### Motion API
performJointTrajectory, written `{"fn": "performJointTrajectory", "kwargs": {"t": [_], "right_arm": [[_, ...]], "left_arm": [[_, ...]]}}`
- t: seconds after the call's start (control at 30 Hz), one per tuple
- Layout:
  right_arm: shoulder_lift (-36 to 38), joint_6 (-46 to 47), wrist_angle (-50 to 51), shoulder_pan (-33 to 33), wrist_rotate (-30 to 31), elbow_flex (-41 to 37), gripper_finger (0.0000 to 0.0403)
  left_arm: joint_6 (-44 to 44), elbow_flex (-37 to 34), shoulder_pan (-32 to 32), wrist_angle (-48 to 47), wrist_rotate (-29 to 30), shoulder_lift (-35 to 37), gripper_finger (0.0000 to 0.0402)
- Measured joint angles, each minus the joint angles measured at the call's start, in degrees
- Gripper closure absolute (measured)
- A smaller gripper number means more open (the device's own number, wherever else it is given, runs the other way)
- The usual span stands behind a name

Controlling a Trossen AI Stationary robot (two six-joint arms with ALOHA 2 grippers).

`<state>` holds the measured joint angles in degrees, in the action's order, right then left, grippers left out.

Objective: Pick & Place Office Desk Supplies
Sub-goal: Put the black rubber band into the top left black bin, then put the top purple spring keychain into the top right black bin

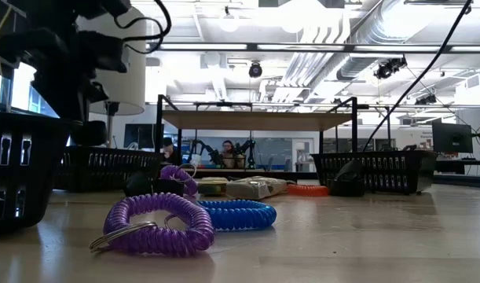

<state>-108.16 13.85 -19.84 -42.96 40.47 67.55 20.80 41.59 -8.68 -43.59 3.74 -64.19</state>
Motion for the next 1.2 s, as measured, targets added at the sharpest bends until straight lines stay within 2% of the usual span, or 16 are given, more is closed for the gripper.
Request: {"fn": "performJointTrajectory", "kwargs": {"t": [0.3, 0.8, 1.03, 1.2], "right_arm": [[0.02, 0.23, 1.44, 0.75, -0.22, 0.00, 0.0151], [0.04, 3.04, 2.99, 1.40, -0.55, 0.00, 0.0151], [0.04, 3.06, 2.97, 1.40, -0.57, 0.00, 0.0151], [0.04, 3.02, 2.97, 1.33, -0.59, 0.00, 0.0151]], "left_arm": [[6.05, -0.68, 3.39, -0.61, 0.38, -0.18, 0.0379], [12.68, -0.68, 4.16, -1.64, 1.01, -1.26, 0.0267], [16.89, -0.66, 6.51, -1.97, -0.02, -1.26, 0.0261], [13.08, 1.20, 8.48, -4.72, -2.20, 0.26, 0.0261]]}}
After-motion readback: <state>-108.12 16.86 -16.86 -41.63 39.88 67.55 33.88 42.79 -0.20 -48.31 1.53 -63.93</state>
